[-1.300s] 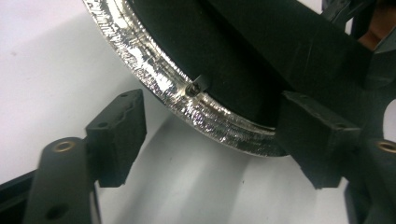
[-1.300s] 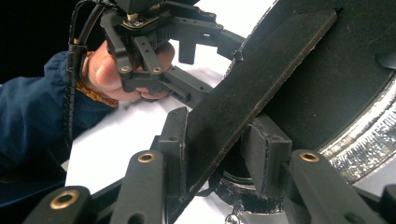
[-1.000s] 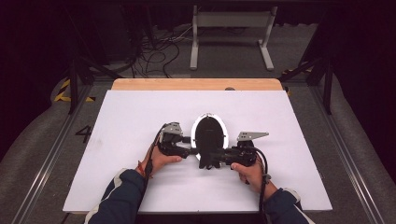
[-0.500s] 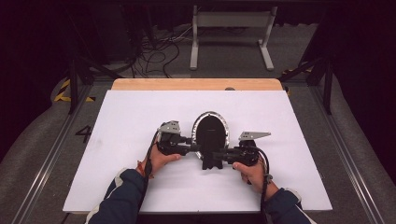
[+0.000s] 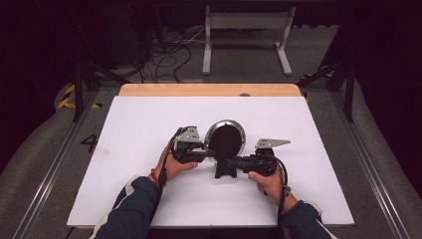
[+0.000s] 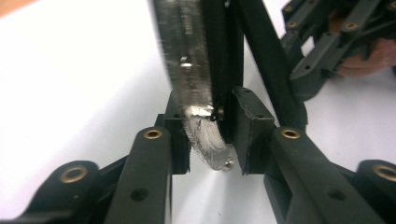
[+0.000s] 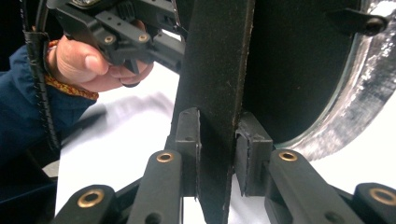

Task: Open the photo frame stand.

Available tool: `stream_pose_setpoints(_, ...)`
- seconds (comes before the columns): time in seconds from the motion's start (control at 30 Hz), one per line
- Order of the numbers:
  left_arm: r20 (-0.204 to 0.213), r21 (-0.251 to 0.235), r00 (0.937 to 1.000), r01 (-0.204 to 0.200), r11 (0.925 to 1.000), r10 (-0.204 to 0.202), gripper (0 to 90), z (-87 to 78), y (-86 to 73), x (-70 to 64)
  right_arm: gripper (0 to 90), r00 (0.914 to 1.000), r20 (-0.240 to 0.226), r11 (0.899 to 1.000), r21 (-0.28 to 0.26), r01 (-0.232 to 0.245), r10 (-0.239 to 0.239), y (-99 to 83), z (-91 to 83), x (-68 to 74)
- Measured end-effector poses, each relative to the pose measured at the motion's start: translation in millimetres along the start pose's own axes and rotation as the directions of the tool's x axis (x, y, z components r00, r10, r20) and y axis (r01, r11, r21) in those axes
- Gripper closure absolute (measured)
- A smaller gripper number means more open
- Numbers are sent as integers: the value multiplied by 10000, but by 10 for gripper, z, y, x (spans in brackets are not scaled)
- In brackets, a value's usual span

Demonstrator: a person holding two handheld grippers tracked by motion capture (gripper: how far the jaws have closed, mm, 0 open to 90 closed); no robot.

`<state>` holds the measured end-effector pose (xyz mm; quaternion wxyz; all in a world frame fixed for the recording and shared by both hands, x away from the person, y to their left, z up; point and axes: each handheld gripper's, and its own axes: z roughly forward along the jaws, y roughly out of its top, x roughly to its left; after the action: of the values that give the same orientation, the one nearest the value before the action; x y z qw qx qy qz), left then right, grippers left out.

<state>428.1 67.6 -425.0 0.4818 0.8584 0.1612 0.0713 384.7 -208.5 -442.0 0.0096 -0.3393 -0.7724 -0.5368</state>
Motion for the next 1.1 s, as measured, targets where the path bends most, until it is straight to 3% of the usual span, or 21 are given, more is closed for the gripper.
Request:
stream_pose_setpoints(0.23,-976,191,9919,-793,9967,808,721,16,41,7,730,10000,41,10000,23,38,-39,37,-10,20)
stream_pose_setpoints(0.4,-1466,176,9839,-1010,9947,1025,722,30,38,11,728,9994,296,9996,199,181,-187,63,10,40)
stream_pose_setpoints(0.6,-1960,276,9685,-1511,9881,1536,721,37,64,-7,724,9983,542,9996,197,190,-200,86,16,30)
stream_pose_setpoints(0.87,-2285,338,9578,-1714,9846,1746,720,88,22,-17,717,9965,832,9994,332,49,-77,70,49,8)
stream_pose_setpoints(1.1,-2298,307,9560,-1800,9832,1822,727,90,-12,-52,714,9940,1040,9983,504,292,-344,53,51,24)
